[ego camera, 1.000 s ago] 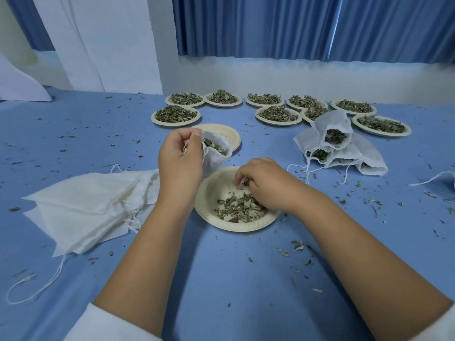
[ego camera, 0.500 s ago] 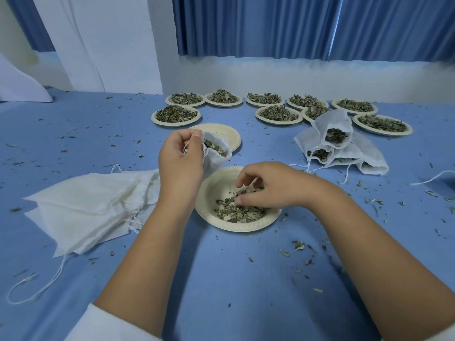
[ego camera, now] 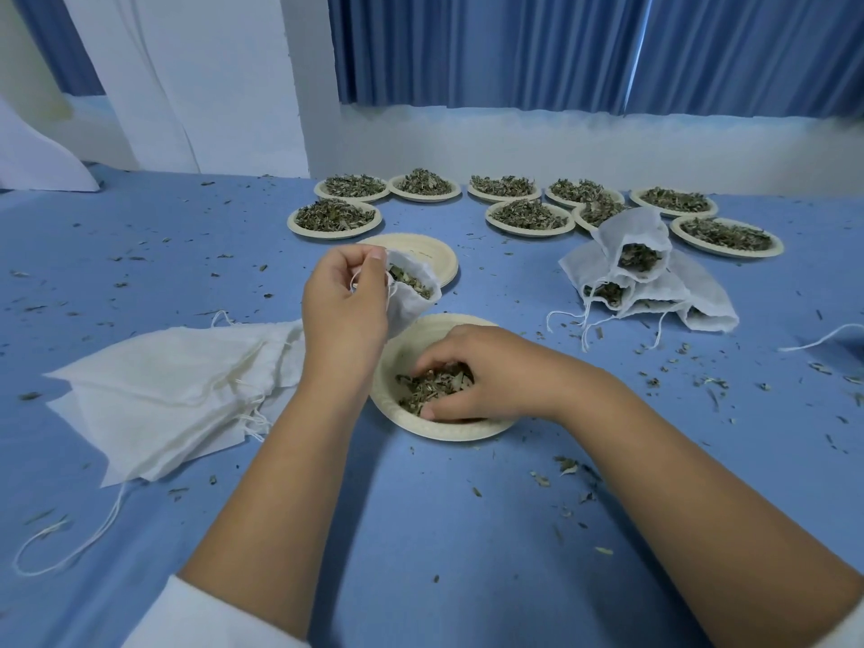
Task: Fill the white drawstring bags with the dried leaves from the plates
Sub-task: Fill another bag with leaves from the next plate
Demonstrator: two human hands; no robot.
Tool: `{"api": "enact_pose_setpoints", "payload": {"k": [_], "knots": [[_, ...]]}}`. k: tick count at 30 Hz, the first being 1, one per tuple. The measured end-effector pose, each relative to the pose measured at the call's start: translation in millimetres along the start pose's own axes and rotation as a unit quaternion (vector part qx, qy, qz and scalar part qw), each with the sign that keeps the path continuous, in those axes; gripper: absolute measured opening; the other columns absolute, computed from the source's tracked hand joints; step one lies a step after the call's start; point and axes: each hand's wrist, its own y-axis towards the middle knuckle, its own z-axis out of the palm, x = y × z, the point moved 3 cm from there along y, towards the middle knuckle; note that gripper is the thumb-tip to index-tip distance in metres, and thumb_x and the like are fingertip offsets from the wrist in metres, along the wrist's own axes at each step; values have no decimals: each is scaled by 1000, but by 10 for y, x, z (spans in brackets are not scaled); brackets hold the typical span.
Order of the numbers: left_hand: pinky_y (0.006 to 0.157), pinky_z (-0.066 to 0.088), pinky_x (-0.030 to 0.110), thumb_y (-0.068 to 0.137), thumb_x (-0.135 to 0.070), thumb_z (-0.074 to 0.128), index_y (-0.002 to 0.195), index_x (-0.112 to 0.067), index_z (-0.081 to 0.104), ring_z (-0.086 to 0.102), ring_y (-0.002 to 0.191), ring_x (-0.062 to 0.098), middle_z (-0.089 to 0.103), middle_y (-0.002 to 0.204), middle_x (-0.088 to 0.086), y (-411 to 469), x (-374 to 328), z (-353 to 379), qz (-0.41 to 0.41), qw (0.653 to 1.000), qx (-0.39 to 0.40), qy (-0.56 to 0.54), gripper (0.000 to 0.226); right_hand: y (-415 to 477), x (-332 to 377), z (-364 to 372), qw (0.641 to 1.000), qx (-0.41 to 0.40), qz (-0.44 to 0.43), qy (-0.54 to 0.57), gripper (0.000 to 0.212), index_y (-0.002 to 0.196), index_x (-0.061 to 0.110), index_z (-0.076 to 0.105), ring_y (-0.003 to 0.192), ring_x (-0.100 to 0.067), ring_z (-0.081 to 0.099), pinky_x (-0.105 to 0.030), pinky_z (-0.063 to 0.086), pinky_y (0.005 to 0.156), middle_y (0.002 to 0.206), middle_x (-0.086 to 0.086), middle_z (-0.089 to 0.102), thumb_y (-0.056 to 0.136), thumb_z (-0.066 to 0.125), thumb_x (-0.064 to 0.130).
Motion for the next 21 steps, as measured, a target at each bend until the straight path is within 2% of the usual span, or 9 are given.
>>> {"api": "enact_pose_setpoints", "payload": {"k": [3,6,9,12,15,18,21], "knots": [[61,42,13,96,-28,57,88,-25,64,53,67,3,60,76,-11,7,-1,-6,3,1000,2,4,11,33,36,52,1000,-19,-7,-7,27,111,29,72,101,-11,53,-30,46,89,100,12,58,85,74,34],[57,40,11,96,-29,57,86,-28,63,52,63,0,59,73,-14,2,4,-2,3,1000,5,4,12,65,49,83,1000,-27,-7,0,15,103,24,74,95,-15,59,-37,48,87,99,4,66,88,70,21],[56,41,10,96,-29,57,84,-29,63,51,59,-3,58,69,-16,-3,4,2,6,1000,6,8,13,71,28,80,999,-37,-1,5,14,98,26,75,91,-19,63,-37,51,83,98,3,69,89,68,18],[56,41,10,96,-28,57,84,-28,63,51,58,-5,58,67,-17,-16,-6,-5,24,1000,11,16,13,48,-26,10,997,-66,2,35,13,93,28,75,87,-14,64,-32,52,77,93,10,68,88,69,18],[59,40,7,95,-26,58,85,-28,63,53,62,-8,61,73,-17,-38,-34,-12,70,996,16,49,12,24,-75,-136,987,-133,5,94,14,89,32,74,81,-2,62,-17,49,72,84,18,67,86,72,19],[60,40,6,95,-25,58,85,-28,63,54,66,-9,62,76,-18,-52,-51,-12,100,991,19,84,11,-15,-142,-289,967,-204,27,153,25,89,41,63,75,0,60,-8,45,64,88,10,67,83,77,21],[59,39,6,95,-24,58,86,-27,63,55,65,-8,62,75,-19,-94,-59,4,143,981,36,129,11,-54,-209,-376,949,-243,60,193,26,94,32,59,56,2,49,-12,41,54,82,2,65,80,80,25]]}}
